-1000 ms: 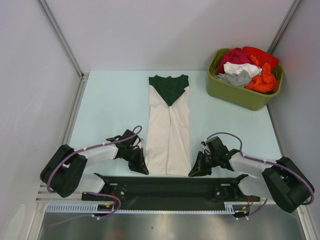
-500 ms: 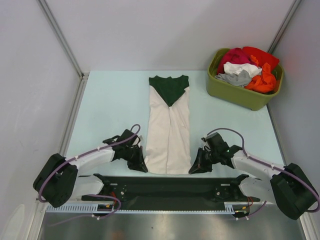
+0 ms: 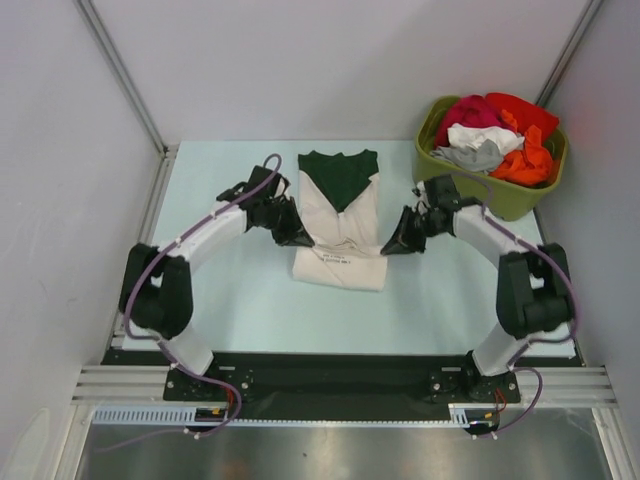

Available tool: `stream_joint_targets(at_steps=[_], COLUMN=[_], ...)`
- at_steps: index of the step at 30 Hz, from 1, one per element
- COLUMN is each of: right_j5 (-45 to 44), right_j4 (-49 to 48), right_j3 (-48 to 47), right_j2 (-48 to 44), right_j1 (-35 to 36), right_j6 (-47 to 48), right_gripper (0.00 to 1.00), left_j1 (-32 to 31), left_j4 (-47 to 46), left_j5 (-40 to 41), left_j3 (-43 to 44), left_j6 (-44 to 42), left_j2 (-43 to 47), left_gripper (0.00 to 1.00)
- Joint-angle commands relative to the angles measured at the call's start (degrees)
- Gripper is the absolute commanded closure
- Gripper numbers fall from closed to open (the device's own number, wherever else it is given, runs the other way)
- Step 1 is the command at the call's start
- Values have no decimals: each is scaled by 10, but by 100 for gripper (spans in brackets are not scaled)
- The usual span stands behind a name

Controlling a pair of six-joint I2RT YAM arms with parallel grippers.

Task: Fold and stack the t-shirts
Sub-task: Fold the tshirt

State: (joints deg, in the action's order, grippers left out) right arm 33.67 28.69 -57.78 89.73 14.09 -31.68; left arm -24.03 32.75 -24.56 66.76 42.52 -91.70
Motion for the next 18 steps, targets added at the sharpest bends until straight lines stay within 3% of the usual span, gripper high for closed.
stream_joint_targets(at_steps=[1,8,18], right_j5=[15,13,4], right_j4=[48,113,110], right_j3=[-175,-370,-447], right_j2=[105,250,324], right_j1=[-19,-38,-45], right_j6=[50,75,88], right_gripper=[100,100,100], left_j1=[30,66,83], left_j4=[21,23,34], left_j5=[-5,-9,-16], left_j3=[115,210,315], left_j6=[-6,10,23], left_j2=[-90,-192,-291], left_gripper=[100,100,100])
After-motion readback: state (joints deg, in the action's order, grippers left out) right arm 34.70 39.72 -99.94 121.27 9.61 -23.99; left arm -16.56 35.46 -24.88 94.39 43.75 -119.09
